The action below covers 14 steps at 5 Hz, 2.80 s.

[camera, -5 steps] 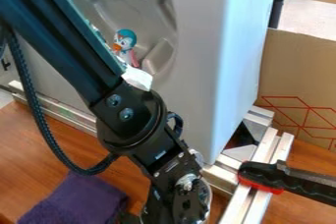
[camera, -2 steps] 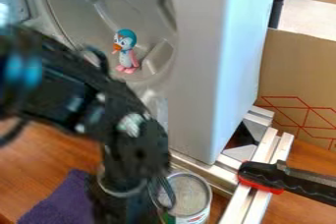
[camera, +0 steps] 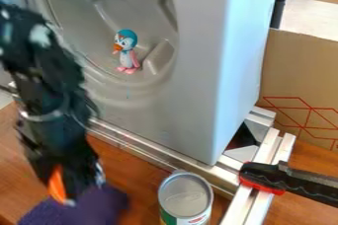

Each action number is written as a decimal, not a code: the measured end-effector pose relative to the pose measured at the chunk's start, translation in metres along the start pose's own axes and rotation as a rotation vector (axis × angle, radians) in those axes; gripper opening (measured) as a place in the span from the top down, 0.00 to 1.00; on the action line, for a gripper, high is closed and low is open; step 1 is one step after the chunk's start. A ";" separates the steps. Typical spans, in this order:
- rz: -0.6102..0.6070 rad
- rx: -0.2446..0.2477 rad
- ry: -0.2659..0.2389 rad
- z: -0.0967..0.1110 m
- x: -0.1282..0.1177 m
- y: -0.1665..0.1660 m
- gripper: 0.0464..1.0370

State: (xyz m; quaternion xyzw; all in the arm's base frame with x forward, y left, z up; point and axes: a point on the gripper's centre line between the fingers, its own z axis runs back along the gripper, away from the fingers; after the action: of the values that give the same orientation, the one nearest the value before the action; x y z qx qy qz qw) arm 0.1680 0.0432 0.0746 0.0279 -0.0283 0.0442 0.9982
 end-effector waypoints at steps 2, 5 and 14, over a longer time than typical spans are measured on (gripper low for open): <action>0.207 0.003 0.047 -0.021 -0.004 0.096 0.45; 0.329 -0.005 0.049 -0.053 0.006 0.160 0.45; 0.294 -0.029 0.000 -0.056 -0.017 0.120 0.04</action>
State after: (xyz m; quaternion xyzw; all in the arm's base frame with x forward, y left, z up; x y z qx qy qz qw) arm 0.1431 0.1648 0.0243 0.0088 -0.0327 0.1896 0.9813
